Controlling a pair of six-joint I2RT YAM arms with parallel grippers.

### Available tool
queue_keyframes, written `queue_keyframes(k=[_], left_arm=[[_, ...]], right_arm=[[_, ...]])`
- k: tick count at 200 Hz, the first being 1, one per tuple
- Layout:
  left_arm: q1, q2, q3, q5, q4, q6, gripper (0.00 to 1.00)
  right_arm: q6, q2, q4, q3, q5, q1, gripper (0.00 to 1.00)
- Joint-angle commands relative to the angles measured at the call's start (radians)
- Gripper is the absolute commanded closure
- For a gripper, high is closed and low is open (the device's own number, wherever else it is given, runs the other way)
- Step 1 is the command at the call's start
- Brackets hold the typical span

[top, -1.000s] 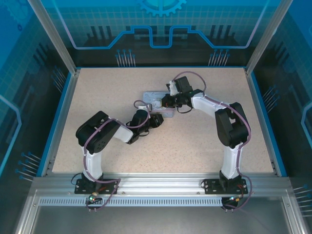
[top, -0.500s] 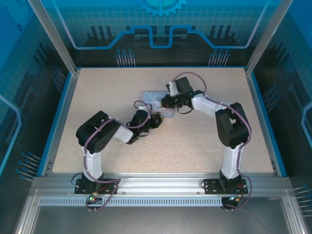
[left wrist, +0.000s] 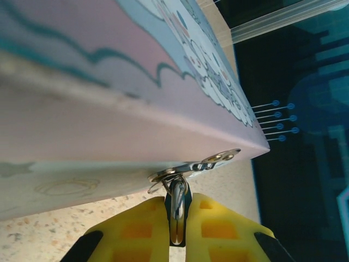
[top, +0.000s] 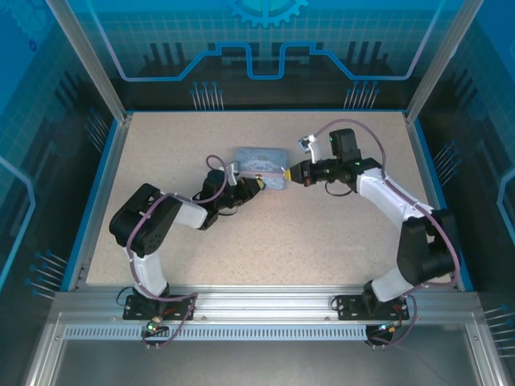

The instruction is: Unlock the padlock with the key

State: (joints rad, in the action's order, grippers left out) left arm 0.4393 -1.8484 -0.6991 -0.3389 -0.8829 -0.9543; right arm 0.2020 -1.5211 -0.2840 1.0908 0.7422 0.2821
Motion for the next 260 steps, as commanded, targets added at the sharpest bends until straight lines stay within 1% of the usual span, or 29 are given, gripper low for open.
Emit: queue_keyframes(k=[1, 20, 51, 83, 97, 157, 260], left_arm=[[-0.014, 0.008, -0.009, -0.118, -0.091, -0.097, 1.00], [-0.027, 0.009, -0.013, -0.155, -0.105, -0.137, 1.00], [-0.040, 0.006, -0.011, -0.203, -0.148, -0.190, 1.00], [-0.041, 0.003, -0.003, -0.235, -0.188, -0.210, 1.00], [-0.040, -0.004, -0.002, -0.247, -0.205, -0.217, 1.00], [-0.041, -0.025, 0.000, -0.274, -0.233, -0.212, 1.00], [-0.040, -0.024, -0.003, -0.290, -0.217, -0.185, 1.00]], right_arm=[[-0.089, 0.017, -0.098, -0.071, 0.178, 0.007, 1.00], [-0.105, 0.001, -0.098, -0.102, 0.195, 0.013, 1.00], [-0.111, -0.076, -0.089, -0.092, 0.194, 0.015, 1.00], [-0.124, -0.173, -0.106, -0.042, 0.226, 0.018, 1.00], [-0.137, -0.209, -0.131, -0.012, 0.220, 0.018, 1.00], [-0.132, -0.307, -0.150, 0.070, 0.220, 0.011, 1.00], [-0.131, -0.380, -0.208, 0.166, 0.155, 0.027, 1.00]])
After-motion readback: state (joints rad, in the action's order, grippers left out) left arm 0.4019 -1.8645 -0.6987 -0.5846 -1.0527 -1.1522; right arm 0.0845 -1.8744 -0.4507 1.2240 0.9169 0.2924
